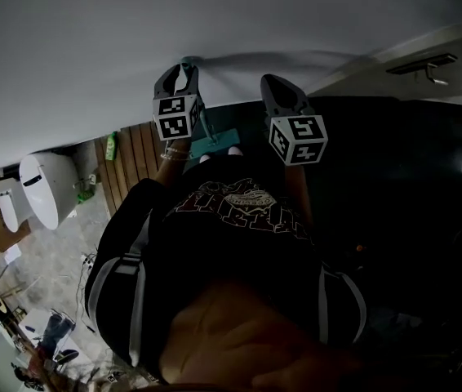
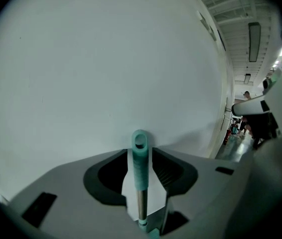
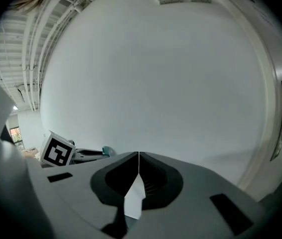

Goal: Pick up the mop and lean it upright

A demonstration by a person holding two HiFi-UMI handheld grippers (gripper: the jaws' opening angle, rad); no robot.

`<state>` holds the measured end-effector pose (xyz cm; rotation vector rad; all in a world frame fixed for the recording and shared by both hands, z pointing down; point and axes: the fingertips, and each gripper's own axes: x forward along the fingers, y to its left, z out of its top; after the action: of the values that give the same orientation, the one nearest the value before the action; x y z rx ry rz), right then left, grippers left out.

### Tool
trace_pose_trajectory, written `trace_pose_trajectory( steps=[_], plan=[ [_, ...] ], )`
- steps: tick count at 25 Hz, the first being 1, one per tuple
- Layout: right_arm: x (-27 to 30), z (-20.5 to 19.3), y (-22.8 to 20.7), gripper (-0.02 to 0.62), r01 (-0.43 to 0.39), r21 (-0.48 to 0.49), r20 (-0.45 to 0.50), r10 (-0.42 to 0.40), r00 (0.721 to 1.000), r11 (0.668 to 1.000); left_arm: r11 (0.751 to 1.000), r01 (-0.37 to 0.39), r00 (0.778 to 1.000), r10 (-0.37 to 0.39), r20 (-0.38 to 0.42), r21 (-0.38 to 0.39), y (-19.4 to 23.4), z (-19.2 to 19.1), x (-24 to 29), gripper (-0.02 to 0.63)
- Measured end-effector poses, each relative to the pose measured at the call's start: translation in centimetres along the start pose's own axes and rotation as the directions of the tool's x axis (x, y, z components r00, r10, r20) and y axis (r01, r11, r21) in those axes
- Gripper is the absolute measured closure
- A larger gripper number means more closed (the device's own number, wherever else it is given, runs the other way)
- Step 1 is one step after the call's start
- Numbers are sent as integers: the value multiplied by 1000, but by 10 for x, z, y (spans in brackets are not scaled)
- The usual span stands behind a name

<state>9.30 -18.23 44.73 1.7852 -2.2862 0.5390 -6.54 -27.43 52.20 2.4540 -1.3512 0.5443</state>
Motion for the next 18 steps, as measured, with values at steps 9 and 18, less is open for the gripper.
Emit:
trace_pose_trajectory(
  steps=[9,18],
  plan=[
    [-10,-4,-20,575,64,18,-5,-64,998,998,999,-39,999,39,12,3,0,1,8,425],
    [-20,-6,-26,575,71,21,-4,-71,997,997,998,-54,998,54,21,-9,-3,0,6,460]
  ],
)
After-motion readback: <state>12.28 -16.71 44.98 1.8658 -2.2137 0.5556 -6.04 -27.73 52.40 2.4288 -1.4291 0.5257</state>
